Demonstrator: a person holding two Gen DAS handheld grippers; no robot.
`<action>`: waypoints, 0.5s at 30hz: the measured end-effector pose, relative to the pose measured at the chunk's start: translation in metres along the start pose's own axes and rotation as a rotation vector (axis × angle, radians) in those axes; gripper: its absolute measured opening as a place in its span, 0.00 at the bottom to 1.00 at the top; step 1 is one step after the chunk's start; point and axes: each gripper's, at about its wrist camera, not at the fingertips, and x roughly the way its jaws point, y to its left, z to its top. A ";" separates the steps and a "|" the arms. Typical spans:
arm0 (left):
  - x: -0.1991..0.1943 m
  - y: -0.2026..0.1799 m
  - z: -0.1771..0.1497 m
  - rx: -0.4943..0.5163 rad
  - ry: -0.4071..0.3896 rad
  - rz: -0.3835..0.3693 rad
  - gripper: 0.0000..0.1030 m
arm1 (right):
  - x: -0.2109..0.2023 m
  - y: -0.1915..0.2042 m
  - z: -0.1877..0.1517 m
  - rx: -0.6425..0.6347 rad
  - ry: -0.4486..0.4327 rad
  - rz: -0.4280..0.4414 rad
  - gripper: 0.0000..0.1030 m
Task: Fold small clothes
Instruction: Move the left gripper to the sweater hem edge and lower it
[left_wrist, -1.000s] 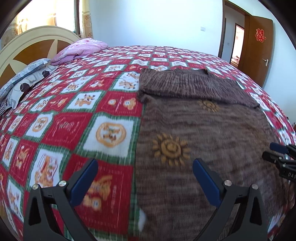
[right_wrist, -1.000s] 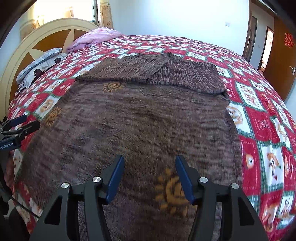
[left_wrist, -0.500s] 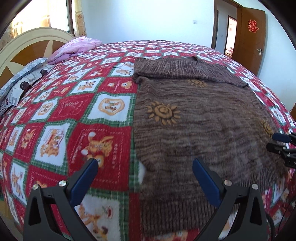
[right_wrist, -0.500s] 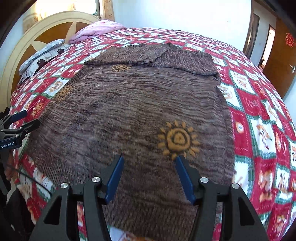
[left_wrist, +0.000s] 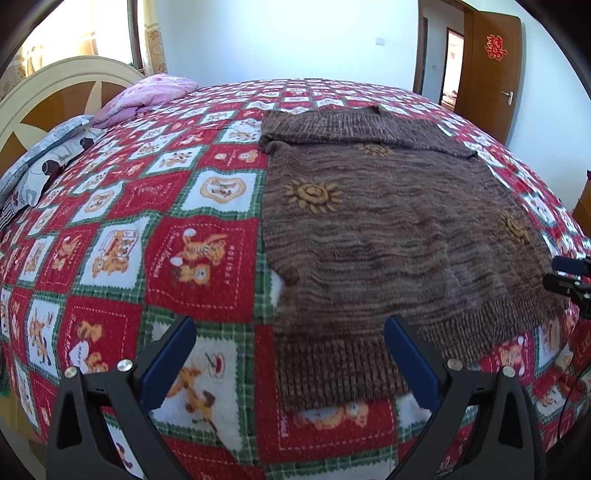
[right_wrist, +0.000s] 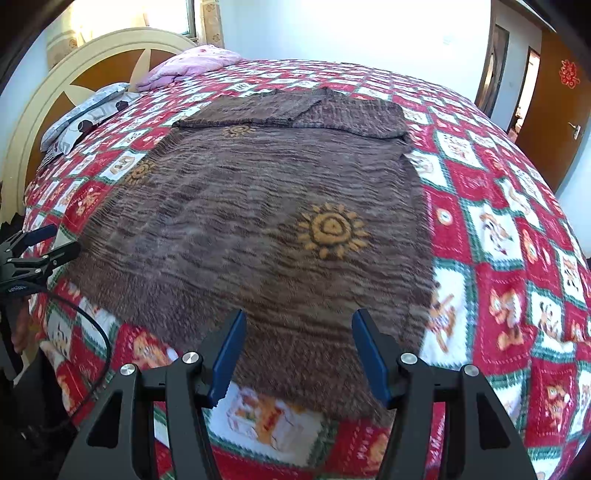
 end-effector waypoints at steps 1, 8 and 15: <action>0.000 -0.001 -0.001 0.005 0.002 0.002 1.00 | -0.001 -0.005 -0.004 0.012 0.001 -0.008 0.59; -0.001 0.001 -0.007 0.004 0.025 -0.013 0.88 | -0.005 -0.032 -0.015 0.073 -0.040 -0.075 0.59; -0.011 0.012 -0.017 -0.079 0.044 -0.102 0.73 | -0.001 -0.044 -0.021 0.105 -0.040 -0.067 0.59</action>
